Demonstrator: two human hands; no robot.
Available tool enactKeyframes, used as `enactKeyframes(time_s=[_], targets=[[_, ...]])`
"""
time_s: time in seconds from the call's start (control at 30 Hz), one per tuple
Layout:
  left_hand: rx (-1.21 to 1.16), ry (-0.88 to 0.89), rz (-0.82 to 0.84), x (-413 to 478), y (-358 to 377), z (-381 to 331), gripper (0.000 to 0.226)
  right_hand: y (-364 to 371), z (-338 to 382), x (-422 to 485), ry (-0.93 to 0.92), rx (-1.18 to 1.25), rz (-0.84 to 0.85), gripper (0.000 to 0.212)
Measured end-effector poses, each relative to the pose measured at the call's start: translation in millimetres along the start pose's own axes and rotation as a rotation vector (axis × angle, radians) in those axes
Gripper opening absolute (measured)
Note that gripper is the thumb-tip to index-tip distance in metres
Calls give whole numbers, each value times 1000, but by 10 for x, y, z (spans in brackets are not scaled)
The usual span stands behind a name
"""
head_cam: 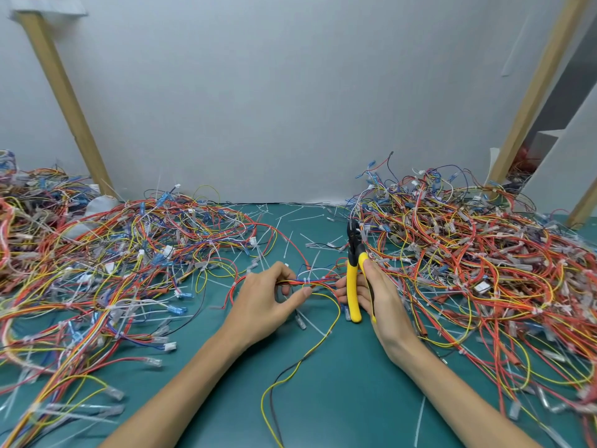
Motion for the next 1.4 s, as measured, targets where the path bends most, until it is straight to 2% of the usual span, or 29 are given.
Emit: enactKeyframes(time_s=[0.27, 0.5, 0.63, 0.73, 0.8, 0.93, 1.1, 1.2, 1.4], targets=[[129, 104, -52, -12, -24, -56, 25, 3, -2, 10, -3, 30, 18, 41], [153, 83, -54, -11, -22, -44, 24, 1, 19, -8, -10, 21, 10, 60], [178, 59, -60, 10, -41, -29, 24, 2, 131, -66, -90, -66, -13, 51], [179, 57, -70, 12, -53, -14, 26, -30, 339, -117, -249, -276, -46, 36], [196, 73, -73, 11, -53, -22, 27, -87, 509, -162, -378, -472, -94, 34], [260, 118, -108, -6, -74, -74, 25, -153, 781, -192, -548, -901, -179, 47], [336, 102, -108, -11, -63, -79, 27, -105, 769, -196, -565, -1309, -66, 59], [400, 94, -128, -22, -79, -123, 25, -97, 678, -246, -563, -1417, 45, 62], [445, 137, -149, -26, -94, -167, 28, 47, 650, -329, -603, -1398, 56, 50]])
Point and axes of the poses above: each hand's wrist, its own x-axis towards the middle knuckle, its own y-axis out of the palm, z = x × y, the point moved 9 cm from there along x, towards the middle knuckle, and after that the axes turned 1 degree about z, right-handed, at the moved point
